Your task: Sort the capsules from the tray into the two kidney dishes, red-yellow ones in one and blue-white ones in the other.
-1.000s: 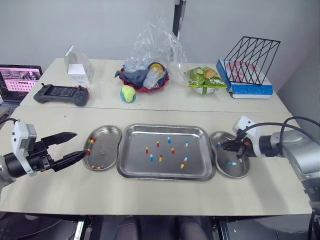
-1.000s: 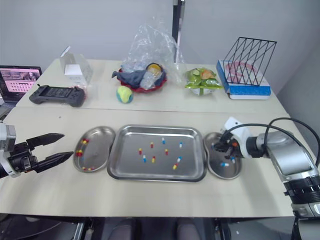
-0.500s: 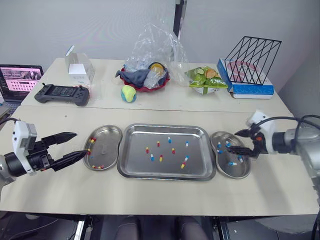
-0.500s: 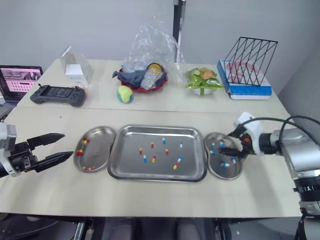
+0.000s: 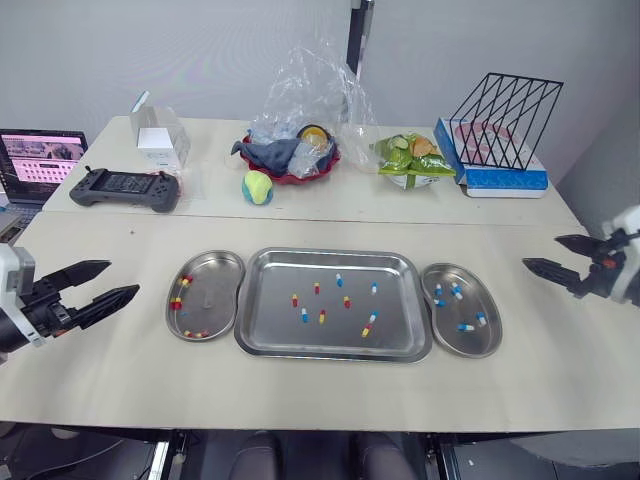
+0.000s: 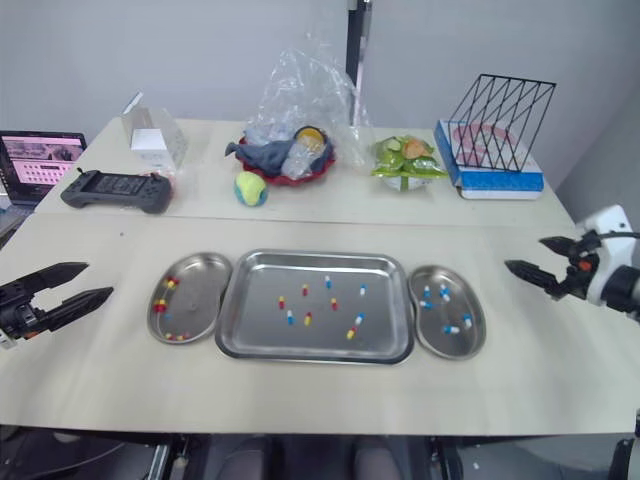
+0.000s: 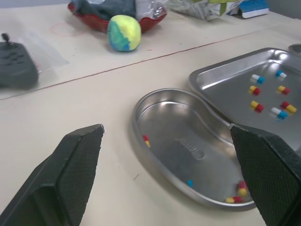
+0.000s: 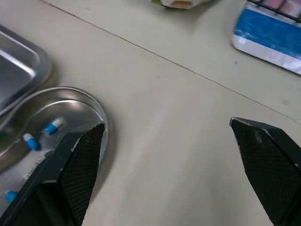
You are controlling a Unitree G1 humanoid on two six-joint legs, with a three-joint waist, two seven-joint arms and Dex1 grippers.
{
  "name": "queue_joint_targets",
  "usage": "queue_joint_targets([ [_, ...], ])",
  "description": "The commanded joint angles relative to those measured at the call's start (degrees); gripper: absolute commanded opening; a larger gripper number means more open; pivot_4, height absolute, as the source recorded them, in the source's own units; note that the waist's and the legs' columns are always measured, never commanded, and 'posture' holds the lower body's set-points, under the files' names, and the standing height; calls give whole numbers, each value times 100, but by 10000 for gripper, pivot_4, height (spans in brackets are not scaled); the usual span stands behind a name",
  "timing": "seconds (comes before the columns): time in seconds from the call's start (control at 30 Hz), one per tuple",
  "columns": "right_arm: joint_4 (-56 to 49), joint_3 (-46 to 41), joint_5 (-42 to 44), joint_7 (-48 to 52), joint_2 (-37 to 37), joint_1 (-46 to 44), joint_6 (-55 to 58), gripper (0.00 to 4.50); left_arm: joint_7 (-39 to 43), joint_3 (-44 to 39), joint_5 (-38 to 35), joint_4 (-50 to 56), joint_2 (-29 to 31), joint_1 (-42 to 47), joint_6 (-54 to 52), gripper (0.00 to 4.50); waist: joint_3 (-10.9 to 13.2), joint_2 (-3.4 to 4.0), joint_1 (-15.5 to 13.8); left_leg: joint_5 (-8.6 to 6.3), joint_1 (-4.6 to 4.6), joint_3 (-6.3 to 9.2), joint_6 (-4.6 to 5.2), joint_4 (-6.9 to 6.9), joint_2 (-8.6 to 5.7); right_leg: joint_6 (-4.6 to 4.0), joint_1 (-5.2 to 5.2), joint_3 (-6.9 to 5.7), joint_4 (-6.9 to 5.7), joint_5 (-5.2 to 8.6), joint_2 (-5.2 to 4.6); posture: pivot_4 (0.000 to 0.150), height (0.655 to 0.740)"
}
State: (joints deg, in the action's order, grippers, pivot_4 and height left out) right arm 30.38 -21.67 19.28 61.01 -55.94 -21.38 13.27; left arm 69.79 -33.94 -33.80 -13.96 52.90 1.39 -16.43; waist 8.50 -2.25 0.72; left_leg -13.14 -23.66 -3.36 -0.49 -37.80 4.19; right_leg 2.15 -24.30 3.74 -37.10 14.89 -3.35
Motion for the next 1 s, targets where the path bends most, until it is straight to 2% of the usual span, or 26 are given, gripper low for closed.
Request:
queue_joint_targets([
  [0.03, 380, -464, 35, -344, 127, 198, -773, 44738, 13, -231, 48, -195, 59, -38, 269, 45000, 0, 0, 0, 0, 3, 0, 0, 0, 0, 0, 3, 0, 1, 0, 0, 1500, 7334],
  [0.27, 685, -519, 67, -594, 202, 353, -1154, 44738, 4, -205, 38, -318, 77, 3, 381, 45000, 0, 5, 14, 0, 14, -4, 0, 1, 0, 0, 7, 6, -3, 0, 0, 1500, 7334],
  [0.77, 519, -372, 60, -629, 212, 177, -971, 44738, -14, -212, 25, -246, 76, -21, 423, 45000, 0, 6, 12, 0, 17, -5, 0, 1, 0, 1, 12, 7, -3, 0, 0, 1500, 7334],
  [0.87, 295, -307, 224, -373, 195, 198, -530, 44738, -22, -230, -28, -83, 71, -87, 333, 45000, 0, 6, 12, 0, 17, -5, 0, 1, 0, 1, 12, 7, -3, 0, 0, 1500, 7334],
  [1.0, -482, -202, 595, 108, 159, 386, 332, 44738, -77, -121, -228, 645, 55, -154, -7, 45000, 0, 6, -4, 0, 17, -4, 0, 1, 1, 1, 12, 8, -5, 0, 0, 1500, 7334],
])
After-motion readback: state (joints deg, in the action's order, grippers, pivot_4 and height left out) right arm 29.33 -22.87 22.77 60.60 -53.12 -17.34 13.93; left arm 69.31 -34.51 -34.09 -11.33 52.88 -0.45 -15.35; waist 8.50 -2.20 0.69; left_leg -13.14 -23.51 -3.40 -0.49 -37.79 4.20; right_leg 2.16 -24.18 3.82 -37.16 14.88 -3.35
